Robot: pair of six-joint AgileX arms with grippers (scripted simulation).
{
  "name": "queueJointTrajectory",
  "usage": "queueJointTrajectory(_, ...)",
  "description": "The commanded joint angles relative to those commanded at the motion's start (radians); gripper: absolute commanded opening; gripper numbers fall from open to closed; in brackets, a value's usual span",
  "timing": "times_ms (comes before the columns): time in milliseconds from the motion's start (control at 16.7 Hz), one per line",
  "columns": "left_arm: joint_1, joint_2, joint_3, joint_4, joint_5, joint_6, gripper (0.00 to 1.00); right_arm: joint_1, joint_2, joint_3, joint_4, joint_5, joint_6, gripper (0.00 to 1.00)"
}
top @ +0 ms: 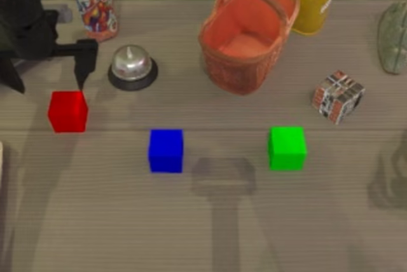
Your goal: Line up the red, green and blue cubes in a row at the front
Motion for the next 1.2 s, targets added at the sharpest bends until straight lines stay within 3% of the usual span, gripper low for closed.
queueJointTrajectory(420,0.004,0.007,-0.013,0.018,0.000,0.002,1.00,0.000,0.000,0.000,0.000,0.000,0.000,1.00)
queueJointTrajectory(840,0.001,0.098,-0.161,0.264,0.001,0.003,1.00,0.000,0.000,0.000,0.000,0.000,0.000,1.00)
queueJointTrajectory(1140,0.001,0.111,-0.180,0.290,0.001,0.002,1.00,0.000,0.000,0.000,0.000,0.000,0.000,1.00)
queueJointTrajectory(1200,0.001,0.111,-0.180,0.290,0.001,0.002,0.92,0.000,0.000,0.000,0.000,0.000,0.000,1.00)
